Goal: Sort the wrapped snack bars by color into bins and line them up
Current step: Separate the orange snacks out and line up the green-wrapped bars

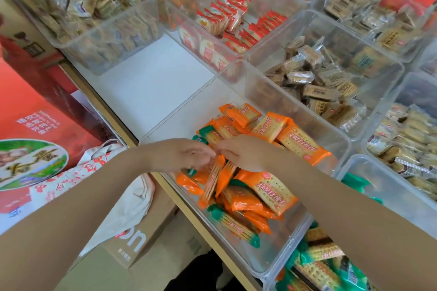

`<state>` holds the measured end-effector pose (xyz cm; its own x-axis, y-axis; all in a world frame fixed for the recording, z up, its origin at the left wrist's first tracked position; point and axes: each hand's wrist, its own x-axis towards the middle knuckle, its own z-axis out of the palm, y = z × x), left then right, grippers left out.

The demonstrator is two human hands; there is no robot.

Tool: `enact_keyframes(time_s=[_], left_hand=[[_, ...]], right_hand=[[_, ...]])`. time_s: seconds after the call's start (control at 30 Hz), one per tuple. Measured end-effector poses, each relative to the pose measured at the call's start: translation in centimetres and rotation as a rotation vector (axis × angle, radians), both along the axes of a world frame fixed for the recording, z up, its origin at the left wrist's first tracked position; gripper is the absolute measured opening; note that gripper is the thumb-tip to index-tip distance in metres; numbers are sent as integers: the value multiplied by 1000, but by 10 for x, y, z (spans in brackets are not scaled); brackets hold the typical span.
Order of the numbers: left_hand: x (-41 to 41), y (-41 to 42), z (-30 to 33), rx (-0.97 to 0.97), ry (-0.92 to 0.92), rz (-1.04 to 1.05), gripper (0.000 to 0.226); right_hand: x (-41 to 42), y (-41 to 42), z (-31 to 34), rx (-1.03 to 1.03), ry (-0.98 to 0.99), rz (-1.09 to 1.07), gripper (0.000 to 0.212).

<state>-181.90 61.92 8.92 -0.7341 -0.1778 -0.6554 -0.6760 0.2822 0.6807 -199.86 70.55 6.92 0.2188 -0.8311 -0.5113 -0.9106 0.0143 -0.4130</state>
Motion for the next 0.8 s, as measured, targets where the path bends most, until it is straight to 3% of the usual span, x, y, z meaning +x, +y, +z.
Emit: enact_keyframes(time_s=[0.07,0.13,0.27,0.37,0.43,0.6,0.8], left_hand=[[-2,-2,-6,-231,10,84,31],[-7,-8,-14,-450,-48,36,38],[-24,-12,-37,-581,-218,-129,43],[-40,-6,-46,-569,-276,-118,38],[-46,-2,-49,-520,-304,-42,41],[-43,-10,-61,-318,-361,237,75],[-41,-12,-56,-371,-446,193,41]], right_hand=[[-2,3,3,58,6,22,30],[-11,9,8,89,-40,-31,29],[-18,17,14,193,-103,-82,27],[-10,10,16,230,-90,-47,26],[-4,0,15,127,-32,-46,25],[-2,-25,-4,-183,95,-33,23],[-5,-58,-23,-78,192,144,51]])
